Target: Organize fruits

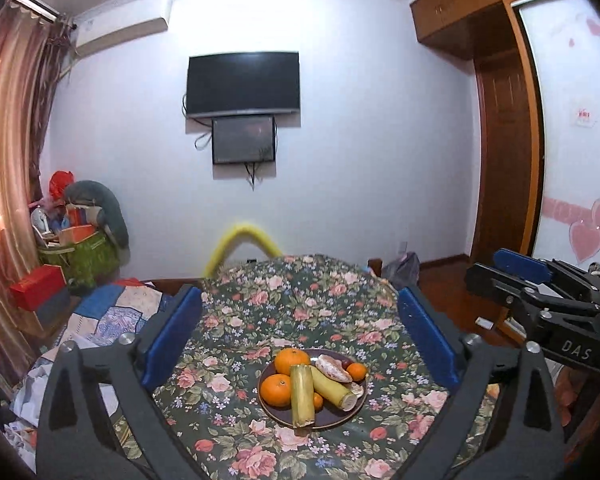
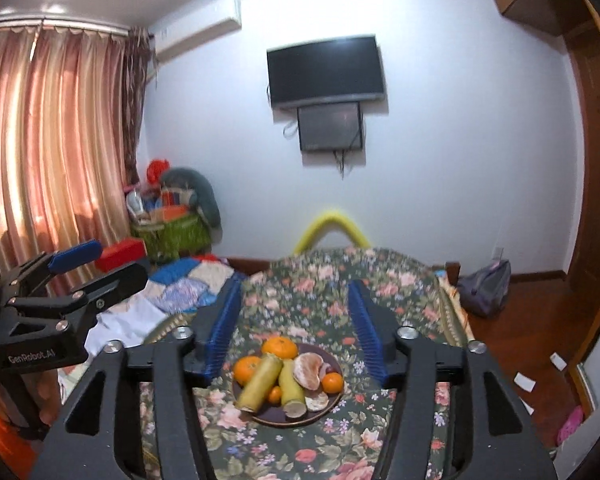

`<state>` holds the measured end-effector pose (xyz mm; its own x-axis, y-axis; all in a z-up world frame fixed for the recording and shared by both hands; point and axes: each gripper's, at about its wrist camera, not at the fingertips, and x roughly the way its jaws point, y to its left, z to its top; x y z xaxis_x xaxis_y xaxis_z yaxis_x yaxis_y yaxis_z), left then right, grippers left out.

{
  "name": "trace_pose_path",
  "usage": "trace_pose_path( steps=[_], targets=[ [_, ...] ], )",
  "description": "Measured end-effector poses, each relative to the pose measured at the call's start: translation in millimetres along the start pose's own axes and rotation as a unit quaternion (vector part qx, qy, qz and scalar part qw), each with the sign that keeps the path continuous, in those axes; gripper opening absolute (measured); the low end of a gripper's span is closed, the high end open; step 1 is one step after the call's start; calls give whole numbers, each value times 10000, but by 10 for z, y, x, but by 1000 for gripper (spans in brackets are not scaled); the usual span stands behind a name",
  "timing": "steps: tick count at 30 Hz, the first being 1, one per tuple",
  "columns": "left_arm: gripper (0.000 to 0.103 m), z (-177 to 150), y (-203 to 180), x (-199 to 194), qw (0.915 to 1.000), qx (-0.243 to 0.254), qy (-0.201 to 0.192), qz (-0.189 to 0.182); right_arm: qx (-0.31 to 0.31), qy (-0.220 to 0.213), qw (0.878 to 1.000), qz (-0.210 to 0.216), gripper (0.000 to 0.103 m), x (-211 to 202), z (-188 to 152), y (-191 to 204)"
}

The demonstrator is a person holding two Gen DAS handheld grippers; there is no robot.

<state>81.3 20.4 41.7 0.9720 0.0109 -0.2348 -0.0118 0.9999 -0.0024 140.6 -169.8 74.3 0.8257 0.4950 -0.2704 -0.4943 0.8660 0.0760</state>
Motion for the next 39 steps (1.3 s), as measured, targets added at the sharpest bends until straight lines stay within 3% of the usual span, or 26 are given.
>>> trace_pose_path(
  steps=[2, 6, 9, 13, 39],
  targets=[
    [103, 2, 0, -86, 10000, -41, -59, -2, -39, -117, 9999, -80, 64, -101, 12, 39],
    [103, -7, 7, -215, 9999, -138, -94, -33, -18, -368, 9989, -276, 84, -246, -2, 95],
    [103, -31, 33, -233, 9997, -214, -69, -46, -31, -403, 9985, -371, 85, -245, -7, 118],
    [103, -63, 32, -263, 9997, -224, -57, -28, -9, -450, 9977, -497, 101, -224, -34, 140],
    [103, -101, -14, -282, 9998, -174, -31, -30, -7, -424, 9970, -643, 103, -428, -91, 141]
  ],
)
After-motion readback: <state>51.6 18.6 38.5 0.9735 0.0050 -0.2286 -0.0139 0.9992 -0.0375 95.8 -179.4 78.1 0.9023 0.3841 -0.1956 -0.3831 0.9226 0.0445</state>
